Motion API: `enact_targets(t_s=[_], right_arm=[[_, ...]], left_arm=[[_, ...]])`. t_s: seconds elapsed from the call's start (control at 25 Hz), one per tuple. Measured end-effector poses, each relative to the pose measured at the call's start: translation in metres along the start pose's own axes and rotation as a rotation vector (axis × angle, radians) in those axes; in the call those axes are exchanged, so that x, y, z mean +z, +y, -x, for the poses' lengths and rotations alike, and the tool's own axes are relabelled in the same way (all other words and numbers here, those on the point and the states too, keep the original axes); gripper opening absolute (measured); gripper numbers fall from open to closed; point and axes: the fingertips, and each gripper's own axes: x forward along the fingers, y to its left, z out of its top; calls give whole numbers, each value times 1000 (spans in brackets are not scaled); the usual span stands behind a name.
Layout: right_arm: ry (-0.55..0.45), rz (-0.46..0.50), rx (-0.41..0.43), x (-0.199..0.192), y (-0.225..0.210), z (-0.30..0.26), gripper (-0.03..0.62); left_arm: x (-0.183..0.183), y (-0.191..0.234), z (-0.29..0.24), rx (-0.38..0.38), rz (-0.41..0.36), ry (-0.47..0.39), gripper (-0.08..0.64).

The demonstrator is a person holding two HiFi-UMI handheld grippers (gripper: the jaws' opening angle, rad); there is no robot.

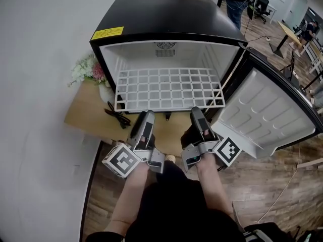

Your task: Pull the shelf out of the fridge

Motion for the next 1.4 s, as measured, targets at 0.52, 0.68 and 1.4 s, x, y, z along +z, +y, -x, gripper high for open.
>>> enact_targets(t_s=[0.52, 0.68, 1.4], right_arm=[[45, 155, -65, 8, -16, 27, 199], [59, 229, -91, 9, -22, 30, 199], [157, 768, -77, -1, -4, 36, 44]], left_arm=[[-36, 0, 8, 46, -243, 138, 196], [-42, 3, 11, 72, -407, 180, 196], [-64, 2, 15, 69, -762, 325, 84]])
